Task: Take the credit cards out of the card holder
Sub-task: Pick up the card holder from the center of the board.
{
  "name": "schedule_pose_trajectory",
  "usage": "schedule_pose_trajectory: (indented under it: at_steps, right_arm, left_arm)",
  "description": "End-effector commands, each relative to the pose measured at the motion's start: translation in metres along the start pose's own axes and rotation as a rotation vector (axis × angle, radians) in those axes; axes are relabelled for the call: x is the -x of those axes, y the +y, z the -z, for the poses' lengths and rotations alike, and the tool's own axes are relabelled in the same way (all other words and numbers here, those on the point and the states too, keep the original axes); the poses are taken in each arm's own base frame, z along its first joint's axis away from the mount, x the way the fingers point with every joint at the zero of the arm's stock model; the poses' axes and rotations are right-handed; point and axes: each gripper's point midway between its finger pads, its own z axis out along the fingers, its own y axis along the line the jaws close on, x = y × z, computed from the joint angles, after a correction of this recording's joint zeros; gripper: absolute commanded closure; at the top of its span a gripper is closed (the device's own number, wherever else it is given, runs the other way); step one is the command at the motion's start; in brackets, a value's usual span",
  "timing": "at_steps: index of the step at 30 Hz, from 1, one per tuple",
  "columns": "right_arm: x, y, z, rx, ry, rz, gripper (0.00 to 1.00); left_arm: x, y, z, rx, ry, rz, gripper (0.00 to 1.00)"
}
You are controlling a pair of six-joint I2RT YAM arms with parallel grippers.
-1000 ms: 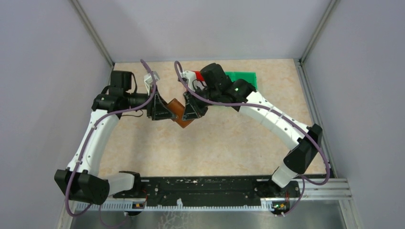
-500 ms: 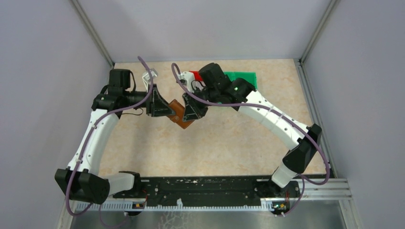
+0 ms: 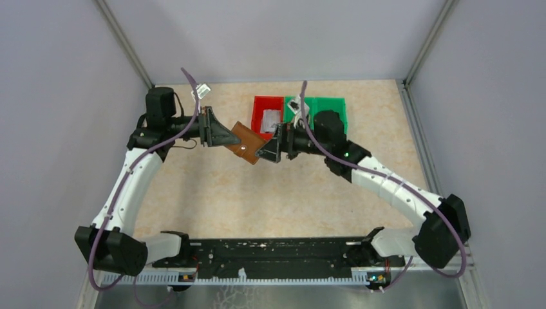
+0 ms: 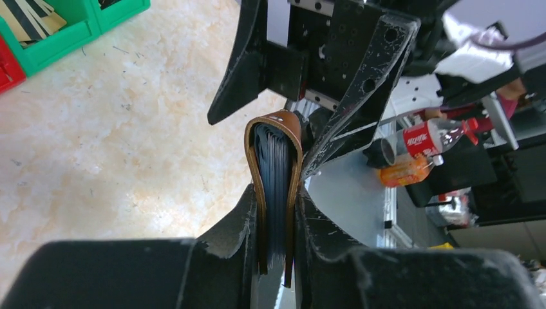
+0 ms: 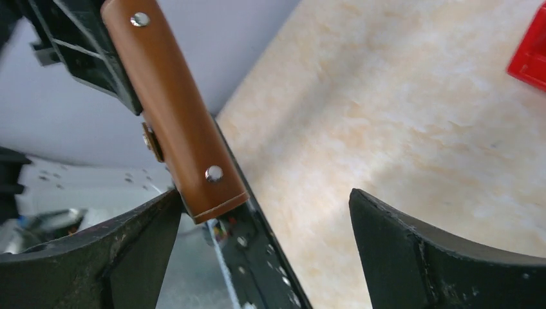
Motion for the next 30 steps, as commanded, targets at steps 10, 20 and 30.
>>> schedule_pose_trajectory:
  at_steps: [10,20,30]
  right_arm:
    - [0.073,0.07,0.026,0.417,-0.482,-0.316,0.07]
    - [0.076,0.082,0.009,0.465,-0.474,-0.357,0.32]
    - [0.079,0.079,0.017,0.388,-0.412,-0.245,1.0]
  left_arm:
    - [0.041,-0.014,0.012,0.094,-0.221,0.15,1.0]
    - [0.043,-0.023,0.014,0.053,-0.252,0.215,1.0]
    - [0.026,-0.021,0.017,0.061,-0.144,-0.008,0.48]
